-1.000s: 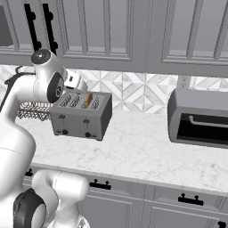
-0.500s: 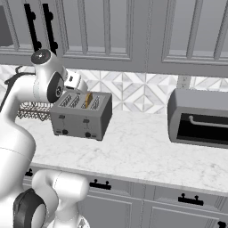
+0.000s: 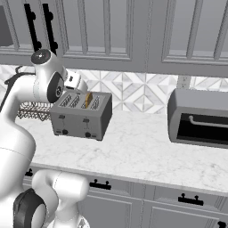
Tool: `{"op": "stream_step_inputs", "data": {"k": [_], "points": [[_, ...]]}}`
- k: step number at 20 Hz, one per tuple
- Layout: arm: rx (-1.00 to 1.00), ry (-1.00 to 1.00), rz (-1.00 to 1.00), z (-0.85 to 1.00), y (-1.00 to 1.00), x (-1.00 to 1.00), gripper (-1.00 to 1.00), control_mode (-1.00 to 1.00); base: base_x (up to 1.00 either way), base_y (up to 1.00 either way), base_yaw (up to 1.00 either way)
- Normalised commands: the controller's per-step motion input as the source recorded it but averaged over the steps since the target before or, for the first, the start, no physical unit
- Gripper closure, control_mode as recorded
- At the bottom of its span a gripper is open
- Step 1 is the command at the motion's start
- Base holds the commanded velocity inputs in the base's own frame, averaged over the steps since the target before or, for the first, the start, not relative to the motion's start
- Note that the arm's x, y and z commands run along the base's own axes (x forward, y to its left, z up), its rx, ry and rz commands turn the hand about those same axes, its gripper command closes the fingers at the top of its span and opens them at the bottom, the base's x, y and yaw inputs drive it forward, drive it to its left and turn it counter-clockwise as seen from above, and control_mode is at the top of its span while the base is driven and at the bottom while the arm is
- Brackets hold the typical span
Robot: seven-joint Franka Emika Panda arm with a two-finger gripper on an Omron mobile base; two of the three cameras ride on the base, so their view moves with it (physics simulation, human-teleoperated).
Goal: Start the toaster. Once the lever pops up, take the bread to the plate on the dining counter.
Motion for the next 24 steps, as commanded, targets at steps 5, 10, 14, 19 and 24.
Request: {"op": "stream_step_inputs", "data": {"k": [5, 10, 14, 19, 24], "points": [[0.00, 0.00, 0.00, 0.00, 0.00, 0.00, -1.00, -1.00, 0.00, 0.00, 0.00], [0.00, 0.00, 0.00, 0.00, 0.00, -0.01, -1.00, -1.00, 0.00, 0.00, 0.00], [0.00, 0.01, 0.00, -0.06, 0.02, -0.14, -1.00, -1.00, 0.00, 0.00, 0.00], [0.00, 0.00, -0.01, -0.13, 0.30, -0.38, -1.00, -1.00, 0.00, 0.00, 0.00], [0.00, 0.00, 0.00, -0.17, 0.18, -0.25, -1.00, -1.00, 0.00, 0.00, 0.00]]}}
